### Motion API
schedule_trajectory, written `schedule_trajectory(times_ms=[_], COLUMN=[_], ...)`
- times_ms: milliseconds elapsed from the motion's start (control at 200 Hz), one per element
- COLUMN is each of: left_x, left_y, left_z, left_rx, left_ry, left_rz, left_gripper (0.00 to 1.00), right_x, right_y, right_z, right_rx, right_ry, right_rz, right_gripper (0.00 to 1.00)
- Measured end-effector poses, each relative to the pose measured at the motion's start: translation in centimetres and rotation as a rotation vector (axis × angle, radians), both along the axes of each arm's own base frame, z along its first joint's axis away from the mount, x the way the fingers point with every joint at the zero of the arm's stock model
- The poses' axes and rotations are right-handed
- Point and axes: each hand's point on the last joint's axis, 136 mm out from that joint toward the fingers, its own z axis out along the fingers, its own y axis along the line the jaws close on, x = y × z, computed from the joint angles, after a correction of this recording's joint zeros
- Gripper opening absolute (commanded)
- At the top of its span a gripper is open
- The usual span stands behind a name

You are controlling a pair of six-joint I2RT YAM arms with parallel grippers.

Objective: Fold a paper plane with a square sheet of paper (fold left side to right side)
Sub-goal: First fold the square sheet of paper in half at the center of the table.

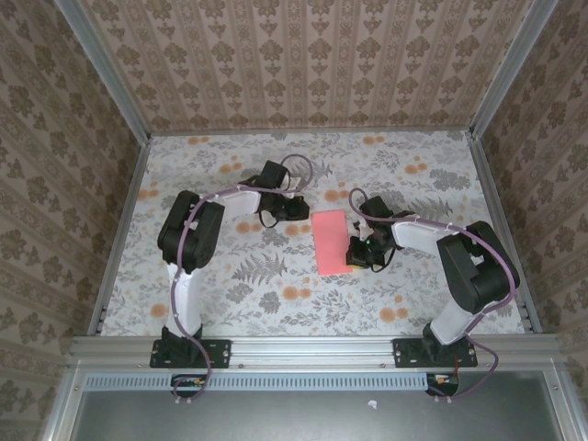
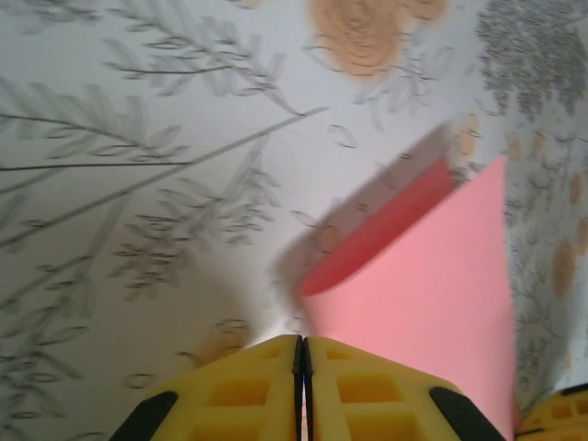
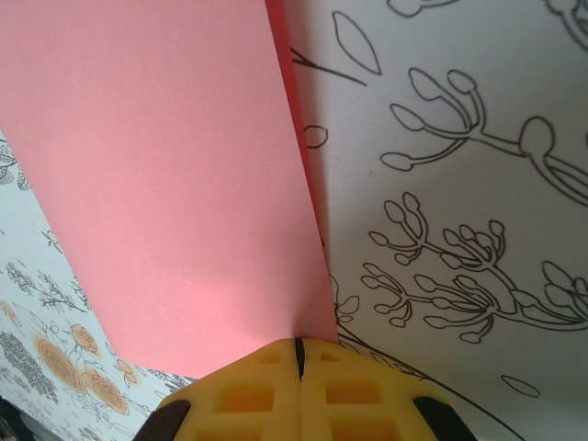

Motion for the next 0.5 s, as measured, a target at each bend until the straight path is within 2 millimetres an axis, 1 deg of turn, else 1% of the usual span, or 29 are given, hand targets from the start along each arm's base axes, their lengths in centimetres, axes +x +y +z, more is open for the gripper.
schedule_trajectory(times_ms=[80, 175, 265, 370, 500], left_x=[-0.7, -1.5, -1.4, -0.8, -0.3], left_y=[-1.2, -2.4, -3.2, -3.5, -3.4], left_z=[0.8, 1.1, 1.2, 0.6, -0.8], left_rx=[-0.015, -0.022, -0.027, -0.024, -0.008], left_ry=[-0.02, -0.029, -0.036, -0.034, -0.016], left_rz=[-0.029, -0.057, -0.07, -0.066, -0.058], left_gripper=[0.12, 0.12, 0.12, 0.12, 0.12], right_x=[0.0, 0.0, 0.0, 0.0, 0.0], right_y=[0.0, 0.0, 0.0, 0.0, 0.0], right_z=[0.0, 0.0, 0.0, 0.0, 0.0], right_rx=[0.0, 0.0, 0.0, 0.0, 0.0], right_ry=[0.0, 0.0, 0.0, 0.001, 0.001], right_rz=[0.0, 0.0, 0.0, 0.0, 0.001], right_gripper=[0.02, 0.02, 0.02, 0.02, 0.02])
